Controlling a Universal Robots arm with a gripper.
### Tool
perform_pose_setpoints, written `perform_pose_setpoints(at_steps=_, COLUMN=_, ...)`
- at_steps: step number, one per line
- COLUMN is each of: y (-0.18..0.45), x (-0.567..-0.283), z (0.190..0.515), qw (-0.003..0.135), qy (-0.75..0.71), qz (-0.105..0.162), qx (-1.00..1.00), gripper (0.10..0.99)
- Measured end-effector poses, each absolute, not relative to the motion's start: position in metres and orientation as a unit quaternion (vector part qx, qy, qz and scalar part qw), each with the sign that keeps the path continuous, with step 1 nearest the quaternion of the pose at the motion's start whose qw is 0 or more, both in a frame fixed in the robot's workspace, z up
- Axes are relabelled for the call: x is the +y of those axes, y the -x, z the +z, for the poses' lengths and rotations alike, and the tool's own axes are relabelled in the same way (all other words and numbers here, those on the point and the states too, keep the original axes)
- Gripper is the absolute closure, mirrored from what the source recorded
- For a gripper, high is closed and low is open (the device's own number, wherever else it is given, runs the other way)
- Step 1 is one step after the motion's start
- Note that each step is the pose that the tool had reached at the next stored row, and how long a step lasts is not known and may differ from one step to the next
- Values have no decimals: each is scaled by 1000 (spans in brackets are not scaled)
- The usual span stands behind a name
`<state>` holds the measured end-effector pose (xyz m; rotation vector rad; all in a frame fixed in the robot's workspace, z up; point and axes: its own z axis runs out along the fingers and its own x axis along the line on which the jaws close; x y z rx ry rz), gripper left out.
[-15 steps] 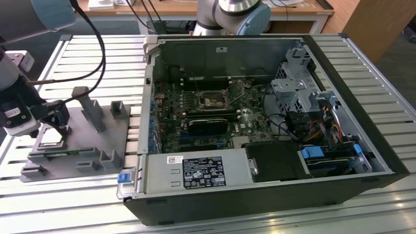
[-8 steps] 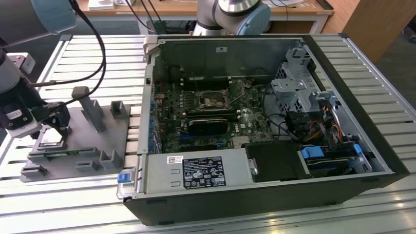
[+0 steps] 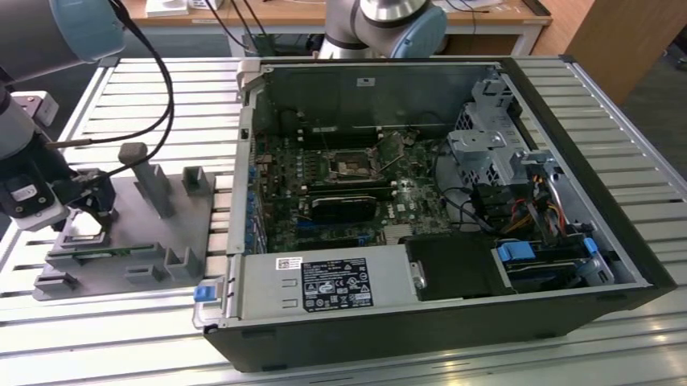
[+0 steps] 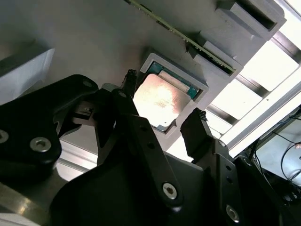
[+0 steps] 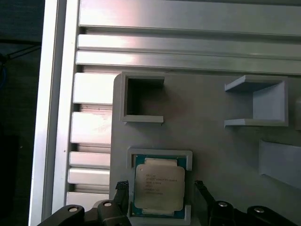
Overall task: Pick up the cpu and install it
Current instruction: 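Pick up the cpu and move it towards the insertion slot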
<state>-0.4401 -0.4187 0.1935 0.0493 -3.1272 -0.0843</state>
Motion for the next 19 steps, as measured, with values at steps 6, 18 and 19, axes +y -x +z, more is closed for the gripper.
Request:
perform_pose_setpoints(at_steps=6, y=440, x=-418, z=189, qw=7, qy=-15, qz=-27, qx=-999, gripper=427)
perform_pose_setpoints(at_steps=18, y=441, x=-415, z=186, qw=6, qy=-15, qz=-28, qx=-999, gripper=443)
perform_pose_setpoints(at_steps=19, y=441, x=-415, z=186, qw=6, qy=-15, qz=-28, qx=-999, gripper=510)
